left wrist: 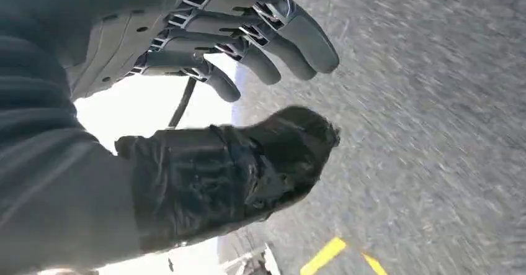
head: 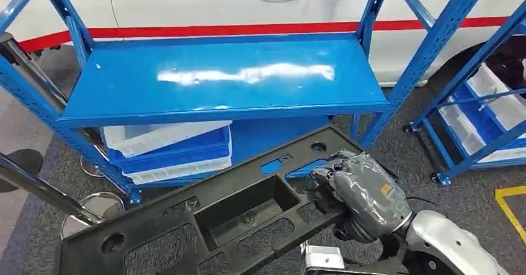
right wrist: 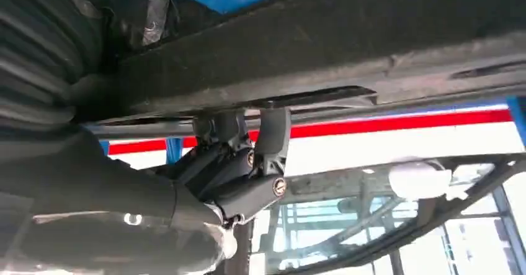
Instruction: Take the parts from the cabinet and place them on the table.
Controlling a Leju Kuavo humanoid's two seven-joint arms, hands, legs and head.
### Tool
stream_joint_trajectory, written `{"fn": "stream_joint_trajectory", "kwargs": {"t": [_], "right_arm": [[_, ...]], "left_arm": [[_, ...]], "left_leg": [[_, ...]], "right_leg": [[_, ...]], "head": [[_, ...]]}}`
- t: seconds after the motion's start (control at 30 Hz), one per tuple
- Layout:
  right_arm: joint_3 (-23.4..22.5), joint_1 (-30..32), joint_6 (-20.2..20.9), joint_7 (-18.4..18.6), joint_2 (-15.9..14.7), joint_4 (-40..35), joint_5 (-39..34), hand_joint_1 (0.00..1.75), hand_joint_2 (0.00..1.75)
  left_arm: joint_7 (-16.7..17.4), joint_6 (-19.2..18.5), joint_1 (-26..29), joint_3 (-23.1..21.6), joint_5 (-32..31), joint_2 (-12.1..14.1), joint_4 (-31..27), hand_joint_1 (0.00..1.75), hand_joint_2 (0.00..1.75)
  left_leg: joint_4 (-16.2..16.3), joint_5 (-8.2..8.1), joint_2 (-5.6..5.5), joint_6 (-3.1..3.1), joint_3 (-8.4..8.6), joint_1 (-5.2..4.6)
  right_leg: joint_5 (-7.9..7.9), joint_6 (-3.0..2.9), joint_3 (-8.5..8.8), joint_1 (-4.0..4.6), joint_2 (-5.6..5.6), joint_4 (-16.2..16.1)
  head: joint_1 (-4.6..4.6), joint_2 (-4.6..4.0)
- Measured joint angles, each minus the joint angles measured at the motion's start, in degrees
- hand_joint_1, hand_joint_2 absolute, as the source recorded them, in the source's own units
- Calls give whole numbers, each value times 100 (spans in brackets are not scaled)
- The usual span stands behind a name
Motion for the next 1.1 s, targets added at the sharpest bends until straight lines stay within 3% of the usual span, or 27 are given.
{"fn": "stream_joint_trajectory", "kwargs": {"t": [0.07, 0.1, 0.13, 0.17, 0.27, 0.3, 0.33, 0.37, 0.4, 0.43, 0.47, 0.53, 0.57, 0.6, 0.63, 0.67, 0.7, 0.77, 0.8, 0.83, 0.9, 0.93, 0.97, 1.0, 1.03, 1.07, 1.1], "right_arm": [[0, -19, 0, 9, -26, -7, -2, 175, 175], [0, -32, -2, 26, -33, -20, -6, 175, 175], [0, -57, -7, 48, -35, -35, -22, 175, 175], [0, -66, -13, 61, -42, -61, -35, 175, 175], [0, -87, 2, 122, -61, -77, -123, 175, 175], [0, -100, 29, 149, -61, -81, -171, 175, 175], [0, -111, 57, 179, -61, -81, -221, 175, 175], [0, -123, 83, 203, -61, -92, -258, 175, 175], [0, -127, 96, 227, -61, -101, -300, 175, 175], [0, -130, 105, 238, -61, -101, -321, 175, 175], [0, -134, 114, 245, -61, -103, -336, 175, 175], [0, -146, 131, 251, -61, -103, -380, 175, 175], [0, -161, 144, 251, -61, -105, -398, 175, 175], [0, -184, 170, 253, -61, -109, -415, 175, 175], [0, -227, 199, 256, -61, -120, -426, 175, 175], [0, -260, 212, 273, -63, -135, -428, 175, 175], [0, -282, 238, 286, -61, -140, -435, 175, 175], [4, -360, 291, 341, -61, -142, -468, 175, 175], [7, -380, 308, 361, -63, -142, -487, 175, 175], [15, -398, 319, 376, -61, -142, -492, 175, 175], [20, -437, 339, 402, -63, -142, -525, 175, 175], [22, -438, 343, 407, -63, -142, -536, 175, 175], [26, -438, 350, 415, -63, -142, -562, 175, 175], [31, -446, 356, 422, -63, -142, -588, 175, 175], [33, -457, 363, 422, -66, -142, -610, 175, 175], [37, -465, 374, 426, -66, -142, -623, 175, 175], [39, -477, 380, 433, -66, -142, -642, 175, 175]], "left_arm": [[0, 0, 1, 0, 2, 0, 0, 0, 175], [0, 0, -3, 0, 9, -2, 0, 0, 175], [-2, 0, 0, 0, 11, -2, 0, 0, 175], [-2, -2, 2, 0, 15, -2, 0, 0, 175], [-4, -2, 20, 0, 15, -2, 2, 0, 175], [-4, -7, 16, 0, 15, 4, 7, 0, 175], [-4, -9, 10, 0, 15, 4, 7, 0, 175], [-9, -9, 16, 0, 15, 2, 9, 0, 175], [-13, -9, 22, -2, 15, 2, 9, 0, 175], [-22, -20, 24, -2, 17, 2, 9, 0, 175], [-28, -20, 20, -2, 15, 2, 9, 0, 175], [-35, -18, 13, -2, 13, 2, 7, 0, 175], [-37, -17, 12, 0, 9, 2, 9, 0, 175], [-39, -17, 9, -2, 7, 4, 9, 0, 175], [-48, -17, -10, 0, 7, 15, 7, 0, 175], [-52, -18, -30, -2, 9, 26, 7, 0, 175], [-63, -15, -31, -2, 9, 26, 7, 0, 175], [-87, -15, -31, -2, 15, 28, 7, 0, 175], [-87, -17, -12, 0, 15, 22, 9, 0, 175], [-87, -20, -28, 0, 13, 20, 9, 0, 175], [-85, -26, -6, 0, 11, 22, 9, 0, 175], [-79, -26, 0, 0, 9, 24, 9, 0, 175], [-79, -26, -1, 0, 7, 22, 9, 0, 175], [-79, -26, -6, 0, 7, 22, 9, 0, 175], [-79, -26, -6, 0, 7, 22, 9, 0, 175], [-85, -26, -2, 0, 7, 20, 9, 0, 175], [-85, -26, -4, 0, 7, 17, 9, 0, 175]], "left_leg": [[70, 93, 0, -36, -199, 4], [108, 132, -4, -59, -260, 5], [121, 160, -6, -95, -311, -12], [133, 205, -1, -126, -329, -20], [86, 396, -17, -237, -396, -40], [133, 279, -17, -265, -428, -12], [279, 10, -21, -303, -521, -11], [603, -367, -23, -326, -624, -4], [1043, -724, -22, -346, -727, 3], [1420, -924, -23, -357, -792, 4], [1692, -941, -22, -360, -800, 3], [1685, -489, -23, -342, -577, 3], [1425, -245, -23, -316, -325, 1], [1060, -186, -26, -276, -20, -12], [494, -389, -33, -205, 439, -38], [-135, -578, -29, -174, 806, -70], [-184, -606, -30, -179, 795, -73], [-173, -493, -41, -141, 711, -92], [-246, -380, -20, -91, 687, -8], [-231, -315, 4, -68, 606, -21], [-197, -186, 24, 10, 439, -19], [-168, -118, 27, 9, 339, -20], [-135, -43, 27, 3, 205, -19], [-92, 14, 26, -13, 84, -11], [-36, 69, 26, -40, -49, 6], [17, 113, 26, -77, -167, 27], [84, 144, 25, -115, -265, 48]], "right_leg": [[414, -22, 482, -5, 0, -525], [441, -49, 849, -2, 4, -1005], [250, -83, 1189, 18, 8, -1472], [136, -104, 1351, 43, 11, -1833], [236, -177, 1204, 47, -5, -1872], [305, -224, 1162, 0, -39, -1885], [363, -262, 1117, 2, -34, -1882], [417, -319, 1042, 3, -49, -1873], [484, -333, 949, 15, -52, -1857], [546, -342, 856, 24, -54, -1842], [617, -342, 745, 33, -54, -1820], [748, -335, 515, 46, -53, -1764], [809, -328, 401, 51, -51, -1732], [870, -319, 321, 57, -43, -1724], [938, -304, 281, 50, -43, -1706], [978, -269, 251, 78, -50, -1702], [1062, -240, 249, 69, -68, -1742], [1203, -178, 244, 51, -81, -1802], [1185, -145, 198, 66, -63, -1783], [929, -111, 158, 54, -20, -1675], [142, -67, -3, 27, -2, -975], [-119, -44, -71, 7, -2, -561], [-203, -19, -117, -14, -3, -168], [-77, 4, -88, -35, -3, 8], [186, 29, 55, -62, -4, -39], [418, 51, 297, -88, -3, -294], [501, 80, 612, -113, -4, -690]], "head": [[0, 0], [2, 0], [4, 0], [-18, 0], [-9, 0], [-7, 0], [-20, 0], [-39, 0], [-46, 0], [-42, 0], [-44, 0], [-44, 0], [-46, 0], [-46, 0], [-42, 0], [-44, 0], [-33, 0], [-53, 0], [-22, 0], [-38, 0], [9, 0], [0, 0], [4, 0], [6, 0], [2, 0], [4, 0], [4, 0]]}}
